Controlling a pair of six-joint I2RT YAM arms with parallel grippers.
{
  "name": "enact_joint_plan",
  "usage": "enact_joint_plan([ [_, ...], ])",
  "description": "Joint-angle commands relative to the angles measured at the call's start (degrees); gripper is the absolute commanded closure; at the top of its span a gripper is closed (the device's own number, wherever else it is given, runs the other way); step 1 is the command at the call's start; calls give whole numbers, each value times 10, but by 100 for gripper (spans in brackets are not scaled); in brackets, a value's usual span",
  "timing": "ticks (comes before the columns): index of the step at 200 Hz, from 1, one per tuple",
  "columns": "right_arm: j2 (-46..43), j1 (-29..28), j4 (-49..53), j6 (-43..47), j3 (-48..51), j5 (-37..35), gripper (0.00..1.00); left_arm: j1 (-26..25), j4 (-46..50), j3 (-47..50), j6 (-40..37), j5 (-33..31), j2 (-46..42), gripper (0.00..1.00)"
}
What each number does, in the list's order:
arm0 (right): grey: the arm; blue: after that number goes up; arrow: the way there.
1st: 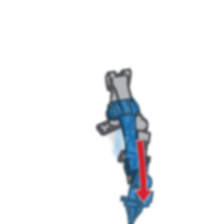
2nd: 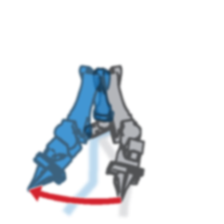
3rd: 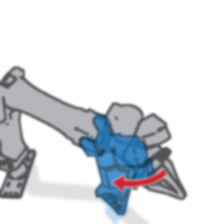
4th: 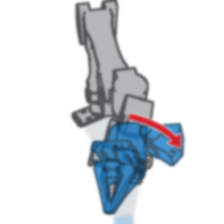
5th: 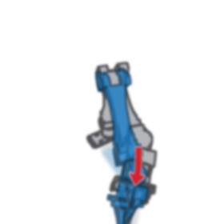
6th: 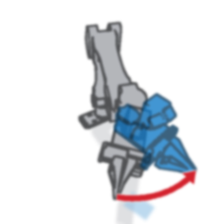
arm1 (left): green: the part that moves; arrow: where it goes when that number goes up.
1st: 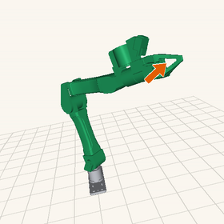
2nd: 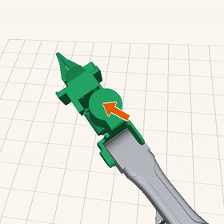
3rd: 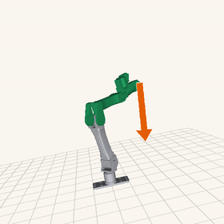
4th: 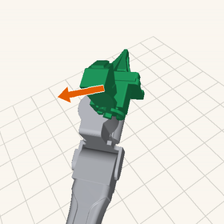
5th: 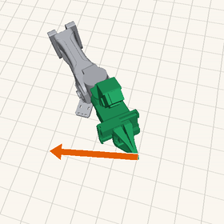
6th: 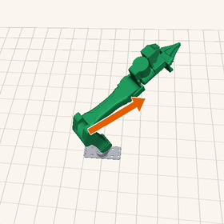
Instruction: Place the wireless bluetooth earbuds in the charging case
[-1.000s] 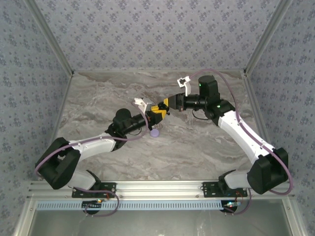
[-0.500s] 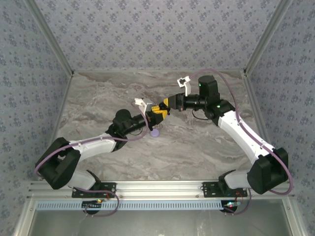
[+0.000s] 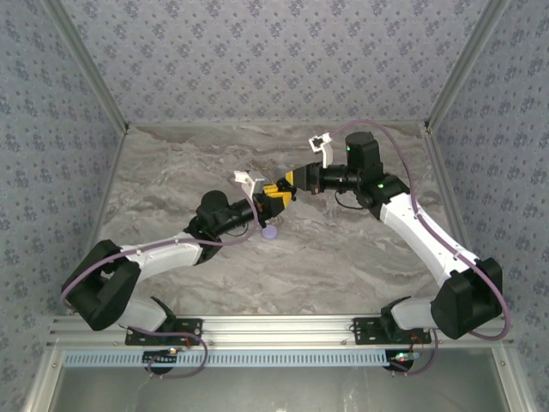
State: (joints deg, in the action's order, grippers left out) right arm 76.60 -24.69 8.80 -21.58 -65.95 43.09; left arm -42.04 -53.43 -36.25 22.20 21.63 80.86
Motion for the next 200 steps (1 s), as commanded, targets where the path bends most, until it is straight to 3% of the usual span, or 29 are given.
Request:
enact_joint_plan([
  [1, 0, -4, 13, 11, -11, -5, 81, -4, -24, -12, 10, 5, -4, 88],
  [80, 0, -8, 18, 20, -10, 3, 81, -4, -6, -21, 20, -17, -5, 88],
  [200, 7, -11, 30, 31, -8, -14, 81, -4, -13, -23, 22, -2, -5, 90],
])
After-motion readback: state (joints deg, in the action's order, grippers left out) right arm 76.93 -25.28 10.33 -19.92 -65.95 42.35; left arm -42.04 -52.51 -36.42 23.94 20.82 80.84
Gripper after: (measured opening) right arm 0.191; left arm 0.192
